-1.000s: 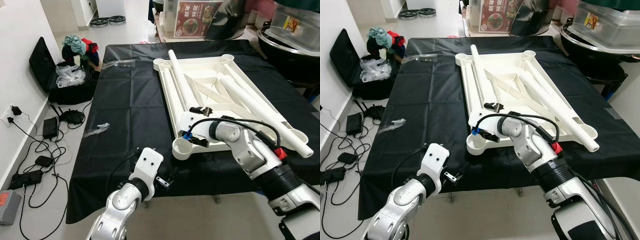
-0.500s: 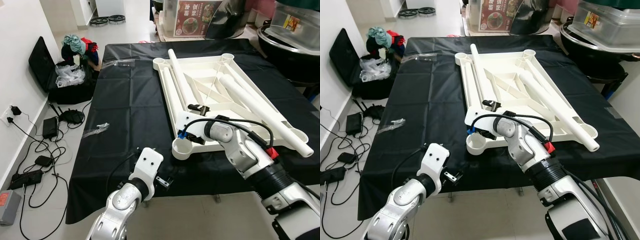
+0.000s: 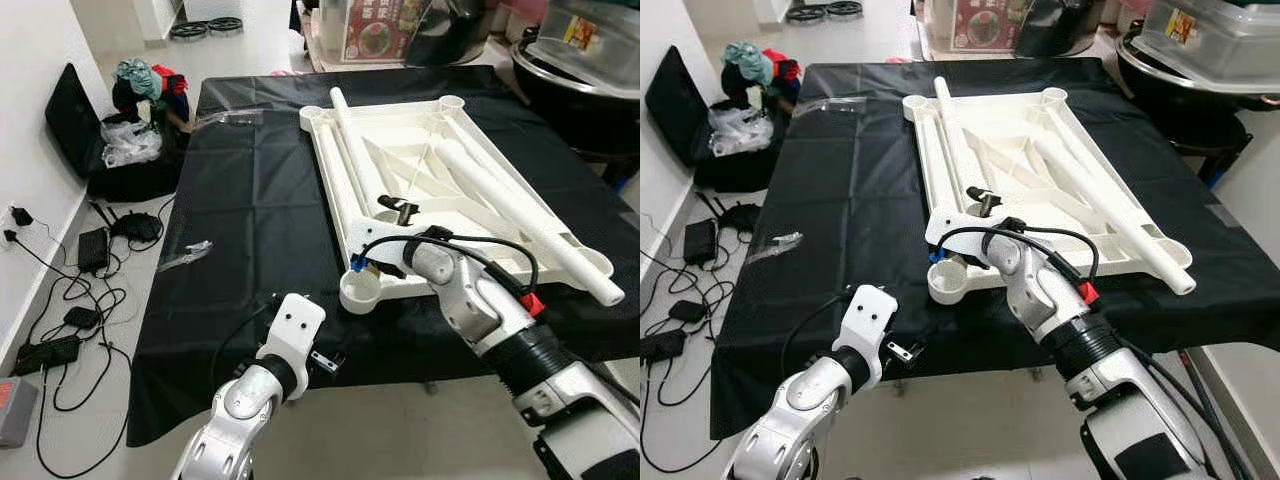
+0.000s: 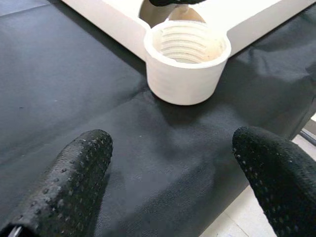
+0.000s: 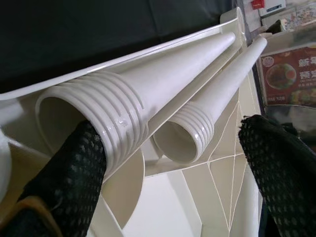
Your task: Building children table
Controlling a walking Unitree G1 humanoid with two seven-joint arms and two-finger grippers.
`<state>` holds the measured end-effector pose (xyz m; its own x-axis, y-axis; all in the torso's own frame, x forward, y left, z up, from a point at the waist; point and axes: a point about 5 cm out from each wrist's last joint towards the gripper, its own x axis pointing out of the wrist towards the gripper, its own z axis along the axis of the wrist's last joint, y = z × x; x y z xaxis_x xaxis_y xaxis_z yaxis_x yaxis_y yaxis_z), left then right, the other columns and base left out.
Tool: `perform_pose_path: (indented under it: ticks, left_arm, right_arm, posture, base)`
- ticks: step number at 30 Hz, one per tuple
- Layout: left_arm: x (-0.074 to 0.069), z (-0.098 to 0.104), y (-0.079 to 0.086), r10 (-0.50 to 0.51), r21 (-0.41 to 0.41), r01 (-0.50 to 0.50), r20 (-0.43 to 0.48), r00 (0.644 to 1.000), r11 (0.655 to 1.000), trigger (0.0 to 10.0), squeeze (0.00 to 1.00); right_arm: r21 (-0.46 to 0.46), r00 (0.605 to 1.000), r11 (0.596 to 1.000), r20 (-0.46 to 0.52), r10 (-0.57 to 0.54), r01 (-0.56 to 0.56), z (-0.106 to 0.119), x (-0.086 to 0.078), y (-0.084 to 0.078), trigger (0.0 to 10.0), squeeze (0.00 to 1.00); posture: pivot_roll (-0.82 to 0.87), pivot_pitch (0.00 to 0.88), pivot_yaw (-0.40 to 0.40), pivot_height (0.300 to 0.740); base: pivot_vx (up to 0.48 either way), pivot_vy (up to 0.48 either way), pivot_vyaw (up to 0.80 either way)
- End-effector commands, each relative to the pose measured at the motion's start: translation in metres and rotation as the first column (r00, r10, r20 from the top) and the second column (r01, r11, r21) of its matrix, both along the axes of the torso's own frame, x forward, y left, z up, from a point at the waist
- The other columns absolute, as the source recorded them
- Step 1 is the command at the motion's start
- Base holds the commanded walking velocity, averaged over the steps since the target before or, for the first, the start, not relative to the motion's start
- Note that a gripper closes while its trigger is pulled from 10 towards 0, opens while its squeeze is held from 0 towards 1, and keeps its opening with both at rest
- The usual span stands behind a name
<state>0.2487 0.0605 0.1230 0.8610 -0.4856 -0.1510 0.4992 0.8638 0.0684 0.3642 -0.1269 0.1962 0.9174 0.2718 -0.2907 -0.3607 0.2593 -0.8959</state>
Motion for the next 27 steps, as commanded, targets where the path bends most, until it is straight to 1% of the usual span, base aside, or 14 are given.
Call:
perform_pose_path:
  ticks: [1,2,4,10,11,16,19,25,27]
  left_arm:
    - [-0.003,0.0,-0.001,0.003,-0.006,-0.003,-0.011,1.0,1.0,10.0,0.0]
    - [-0.003,0.0,-0.001,0.003,-0.006,-0.003,-0.011,1.0,1.0,10.0,0.0]
    - [-0.003,0.0,-0.001,0.004,-0.006,-0.004,-0.012,1.0,1.0,10.0,0.0]
    - [-0.003,-0.001,-0.001,0.004,-0.006,-0.005,-0.016,1.0,1.0,10.0,0.0]
    - [-0.004,-0.001,-0.001,0.004,-0.006,-0.005,-0.018,1.0,1.0,10.0,0.0]
    - [-0.005,-0.003,-0.001,0.004,-0.006,-0.004,-0.022,1.0,1.0,10.0,0.0]
    - [-0.005,-0.004,-0.001,0.012,-0.005,-0.012,-0.026,1.0,1.0,10.0,0.0]
    - [-0.005,-0.004,-0.001,0.013,-0.005,-0.013,-0.027,1.0,1.0,10.0,0.0]
    - [-0.005,-0.003,-0.001,0.01,-0.005,-0.011,-0.028,1.0,1.0,10.0,0.0]
  right_arm:
    - [0.017,0.997,0.999,0.071,-0.03,0.029,0.006,0.002,0.001,10.0,0.0]
    - [0.023,0.994,0.999,0.098,-0.038,0.035,0.006,0.002,0.002,10.0,0.0]
    - [0.027,0.992,0.999,0.116,-0.043,0.041,0.006,0.002,0.004,10.0,0.0]
    - [0.036,0.989,0.999,0.145,-0.044,0.039,0.002,-0.001,0.009,10.0,0.0]
    - [0.05,0.986,0.998,0.163,-0.045,0.038,0.001,-0.001,0.012,10.0,0.0]
    - [0.07,0.981,0.997,0.186,-0.049,0.036,0.001,-0.001,0.015,10.0,0.0]
    - [0.11,0.966,0.993,0.25,-0.066,0.04,0.012,0.002,0.023,10.0,0.0]
    - [0.118,0.959,0.992,0.274,-0.074,0.043,0.015,0.004,0.024,10.0,0.0]
    - [0.12,0.961,0.992,0.267,-0.072,0.041,0.013,0.005,0.025,10.0,0.0]
  posture:
    - [0.1,0.146,-0.032,0.74]
    - [0.1,0.147,-0.03,0.74]
    - [0.1,0.147,-0.03,0.74]
    - [0.1,0.139,-0.033,0.74]
    - [0.1,0.129,-0.036,0.74]
    - [0.1,0.125,-0.042,0.74]
    - [0.1,0.123,-0.042,0.74]
    - [0.1,0.124,-0.042,0.74]
    - [0.1,0.126,-0.042,0.74]
  base:
    - [0.0,0.0,0.0]
    - [0.0,0.0,0.0]
    - [0.0,0.0,0.0]
    - [0.0,0.0,0.0]
    - [0.0,0.0,0.0]
    - [0.0,0.0,0.0]
    - [0.0,0.0,0.0]
    - [0.0,0.0,0.0]
    - [0.0,0.0,0.0]
